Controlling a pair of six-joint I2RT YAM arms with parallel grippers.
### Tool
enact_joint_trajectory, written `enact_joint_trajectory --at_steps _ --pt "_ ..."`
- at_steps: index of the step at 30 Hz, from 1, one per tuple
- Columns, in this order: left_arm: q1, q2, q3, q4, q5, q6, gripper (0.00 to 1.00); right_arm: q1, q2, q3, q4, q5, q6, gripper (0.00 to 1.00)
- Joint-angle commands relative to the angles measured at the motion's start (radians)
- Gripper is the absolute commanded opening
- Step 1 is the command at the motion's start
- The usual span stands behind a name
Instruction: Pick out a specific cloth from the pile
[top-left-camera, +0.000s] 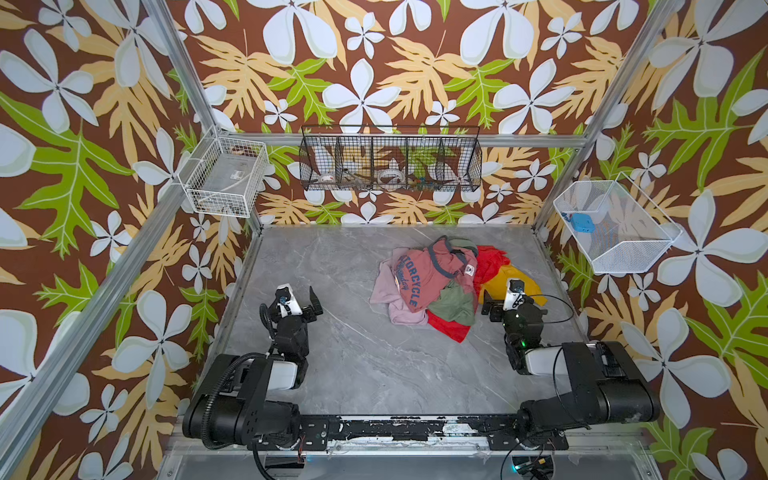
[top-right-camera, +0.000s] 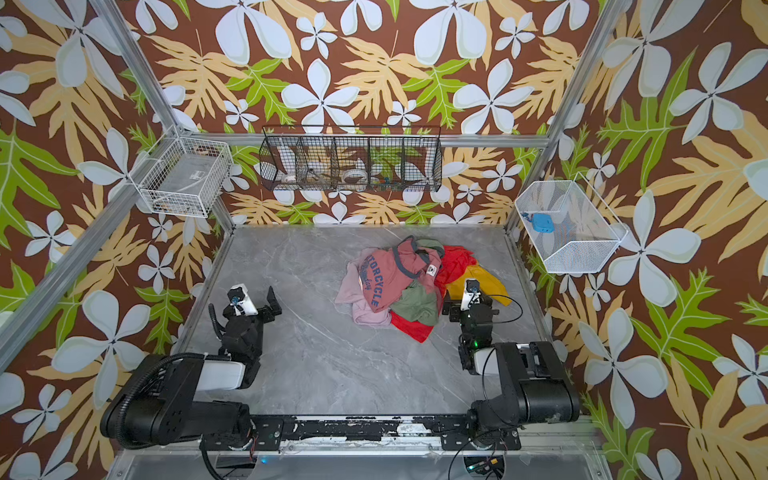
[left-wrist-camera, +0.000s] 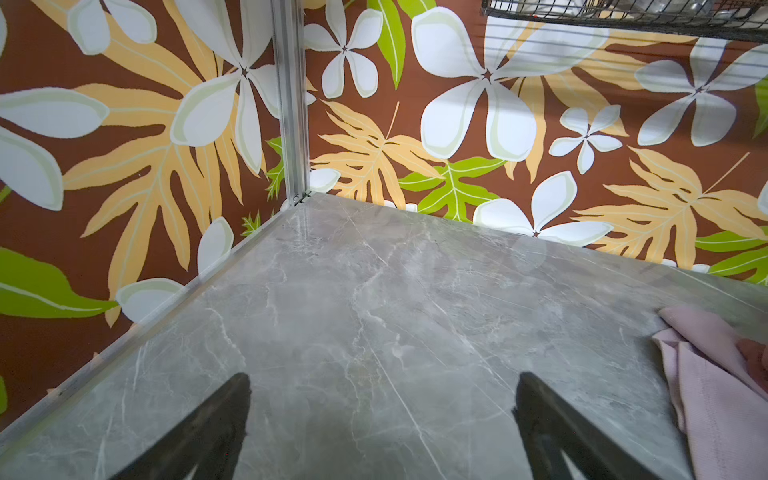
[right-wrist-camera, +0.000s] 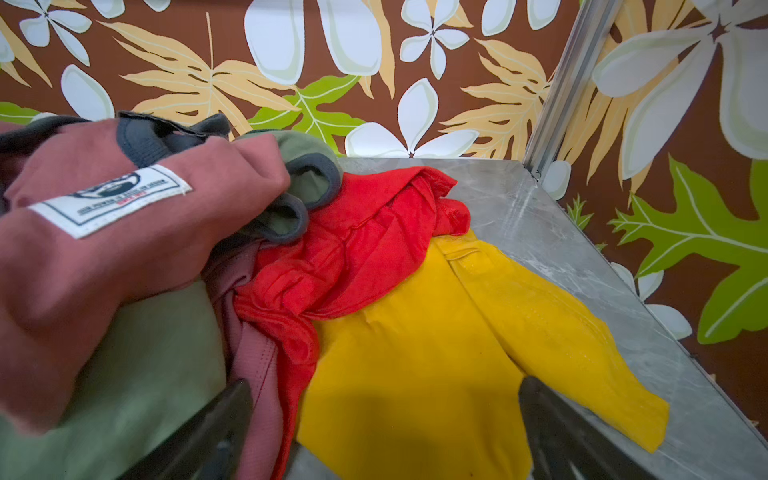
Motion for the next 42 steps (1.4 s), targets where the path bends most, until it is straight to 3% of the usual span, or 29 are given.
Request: enact_joint_trajectory --at_steps 1,33,38,40,42 --pt "0.002 0.001 0.003 0.033 -0.002 0.007 1.0 0.001 -0.004 -0.001 0.02 0.013 -0.001 0.99" --pt "0.002 -0.001 0.003 0.032 -0.002 0.007 1.0 0.001 -0.004 -0.002 0.02 0.012 -0.001 1.0" --pt "0.002 -0.008 0.005 0.024 -0.012 0.006 1.0 0.002 -0.008 -0.007 0.03 0.004 -0.004 0.94" --pt "0.002 -0.052 0.033 -0.059 -0.026 -0.004 1.0 0.002 -0.047 0.027 -0.051 0.007 -0.004 0.96" --pt "0.002 -0.116 0.095 -0.235 -0.031 -0.013 1.0 -0.005 -0.114 0.136 -0.306 0.019 0.035 1.0"
